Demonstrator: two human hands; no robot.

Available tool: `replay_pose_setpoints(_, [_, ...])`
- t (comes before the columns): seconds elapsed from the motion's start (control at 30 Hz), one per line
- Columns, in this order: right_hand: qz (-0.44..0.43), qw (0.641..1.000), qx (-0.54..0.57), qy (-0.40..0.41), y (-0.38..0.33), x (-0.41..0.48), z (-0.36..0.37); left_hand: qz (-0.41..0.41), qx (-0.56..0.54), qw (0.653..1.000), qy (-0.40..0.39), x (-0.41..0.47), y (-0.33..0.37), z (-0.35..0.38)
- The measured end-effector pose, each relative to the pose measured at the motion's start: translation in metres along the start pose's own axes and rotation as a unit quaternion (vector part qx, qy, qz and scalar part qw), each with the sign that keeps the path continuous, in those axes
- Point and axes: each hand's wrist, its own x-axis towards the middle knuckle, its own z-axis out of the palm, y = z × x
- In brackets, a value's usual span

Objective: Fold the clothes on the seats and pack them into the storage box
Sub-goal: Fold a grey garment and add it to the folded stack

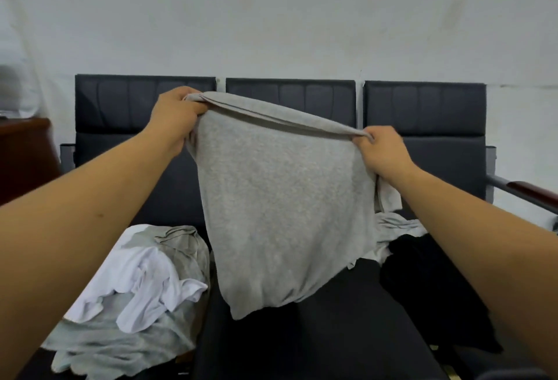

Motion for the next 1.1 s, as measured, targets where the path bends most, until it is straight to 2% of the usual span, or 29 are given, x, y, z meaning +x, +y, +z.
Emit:
replay_pose_setpoints(0.07, [-0.044,0.997,-0.001,0.056,-0.019,0.015,-0.02,0.039,-0.016,0.999,0.013,0.004,0.018,-0.002])
replay_pose_setpoints(0.13, [-0.083,0.99,0.028,0.111,-0.04,0.031,-0.038,0.088,-0.042,0.993,0.059,0.008,0.037,-0.005])
replay_pose_setpoints(0.2, [-0.084,0.989,0.042,0.11,-0.048,0.044,-0.047,0.102,-0.043,0.99,0.088,0.017,0.047,-0.011])
replay_pose_setpoints(0.3, [-0.028,0.998,-0.043,0.037,-0.036,0.048,-0.043,0.033,-0.013,0.998,0.053,0.023,0.04,-0.014])
replay_pose_setpoints(0.37, [-0.015,0.996,-0.078,0.033,-0.028,0.045,-0.042,-0.009,-0.01,0.999,0.036,0.015,0.036,-0.011])
replay_pose_setpoints(0.57, [-0.009,0.995,-0.091,-0.049,-0.031,0.035,-0.039,-0.104,0.002,0.992,-0.071,-0.007,0.03,0.008])
replay_pose_setpoints(0.67, [-0.015,0.993,-0.051,-0.109,-0.036,0.024,-0.035,-0.124,-0.018,0.987,-0.1,-0.016,0.033,0.021])
replay_pose_setpoints(0.73, [0.001,0.978,-0.045,-0.204,-0.035,0.015,-0.036,-0.129,-0.013,0.987,-0.098,-0.02,0.031,0.024])
replay_pose_setpoints(0.8, [-0.003,0.942,-0.138,-0.305,-0.026,0.006,-0.037,-0.137,0.036,0.987,-0.077,-0.016,0.018,0.019])
replay_pose_setpoints(0.87, [0.001,0.906,-0.25,-0.341,-0.007,0.001,-0.033,-0.149,0.106,0.982,-0.042,-0.012,-0.002,0.009])
replay_pose_setpoints(1.0, [0.089,0.888,-0.352,-0.282,0.038,-0.003,-0.021,-0.081,0.199,0.976,-0.032,-0.016,-0.043,0.002])
replay_pose_setpoints(1.07, [0.166,0.907,-0.291,-0.256,0.056,-0.005,-0.014,-0.062,0.242,0.968,-0.015,-0.019,-0.06,0.002])
replay_pose_setpoints(1.1, [0.202,0.924,-0.225,-0.235,0.064,-0.004,-0.011,-0.074,0.247,0.966,-0.004,-0.018,-0.068,0.001])
